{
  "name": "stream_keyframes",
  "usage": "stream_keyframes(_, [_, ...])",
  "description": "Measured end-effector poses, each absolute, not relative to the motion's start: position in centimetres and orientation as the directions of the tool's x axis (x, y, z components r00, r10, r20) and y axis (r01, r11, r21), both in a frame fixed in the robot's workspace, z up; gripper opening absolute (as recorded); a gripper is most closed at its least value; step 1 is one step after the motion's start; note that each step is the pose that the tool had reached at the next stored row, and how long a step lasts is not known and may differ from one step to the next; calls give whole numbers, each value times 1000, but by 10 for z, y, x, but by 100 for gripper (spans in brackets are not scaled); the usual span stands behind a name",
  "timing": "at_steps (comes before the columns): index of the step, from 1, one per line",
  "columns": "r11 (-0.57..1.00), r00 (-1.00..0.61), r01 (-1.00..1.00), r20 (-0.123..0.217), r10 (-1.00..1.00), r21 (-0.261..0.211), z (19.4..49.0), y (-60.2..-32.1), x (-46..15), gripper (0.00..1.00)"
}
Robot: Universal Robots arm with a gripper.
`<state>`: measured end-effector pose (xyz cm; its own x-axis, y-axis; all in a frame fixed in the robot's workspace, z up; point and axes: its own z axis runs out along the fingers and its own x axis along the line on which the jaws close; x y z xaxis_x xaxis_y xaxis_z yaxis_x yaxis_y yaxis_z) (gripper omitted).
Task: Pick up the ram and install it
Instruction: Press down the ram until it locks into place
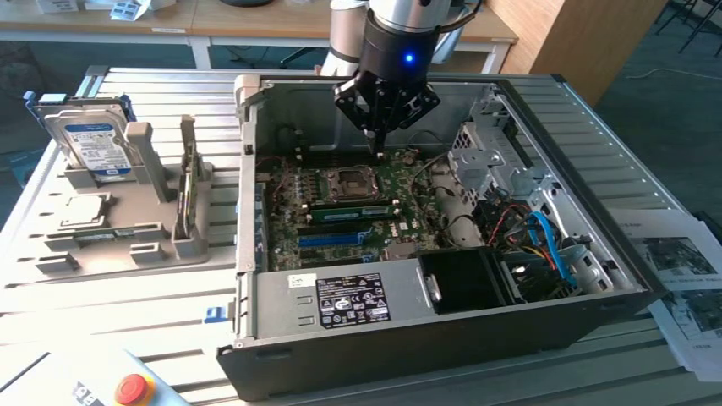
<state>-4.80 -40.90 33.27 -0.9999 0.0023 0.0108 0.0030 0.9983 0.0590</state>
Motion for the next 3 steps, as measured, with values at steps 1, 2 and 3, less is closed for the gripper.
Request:
stream_keyframes(1, [998, -1000, 3, 11, 2, 59, 333, -409, -48, 10])
stream_keyframes(2, [998, -1000, 3, 11, 2, 59, 333, -409, -48, 10])
stream_keyframes(3, [998, -1000, 3, 11, 2, 59, 333, -409, -48, 10])
